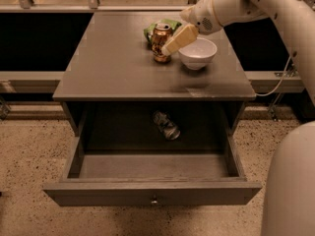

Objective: Place orange can into top drawer

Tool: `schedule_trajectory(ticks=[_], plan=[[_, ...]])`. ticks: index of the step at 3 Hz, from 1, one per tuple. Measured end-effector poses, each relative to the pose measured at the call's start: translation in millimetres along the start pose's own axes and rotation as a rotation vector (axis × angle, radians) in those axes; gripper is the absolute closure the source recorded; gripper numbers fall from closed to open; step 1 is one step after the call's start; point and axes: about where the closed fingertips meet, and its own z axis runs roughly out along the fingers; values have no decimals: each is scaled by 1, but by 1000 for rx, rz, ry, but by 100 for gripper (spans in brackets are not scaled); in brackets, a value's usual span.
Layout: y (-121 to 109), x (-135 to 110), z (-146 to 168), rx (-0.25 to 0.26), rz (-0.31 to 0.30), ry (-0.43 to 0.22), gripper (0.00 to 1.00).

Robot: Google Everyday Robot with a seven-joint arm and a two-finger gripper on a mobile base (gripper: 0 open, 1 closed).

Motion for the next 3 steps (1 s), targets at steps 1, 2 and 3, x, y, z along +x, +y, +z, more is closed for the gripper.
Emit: schedule_trajectory(ticks=[1,2,3], plan=[[-17,2,29,29,77,-42,0],[-26,2,41,46,116,-65,0],[-29,-8,60,32,139,-100,19]])
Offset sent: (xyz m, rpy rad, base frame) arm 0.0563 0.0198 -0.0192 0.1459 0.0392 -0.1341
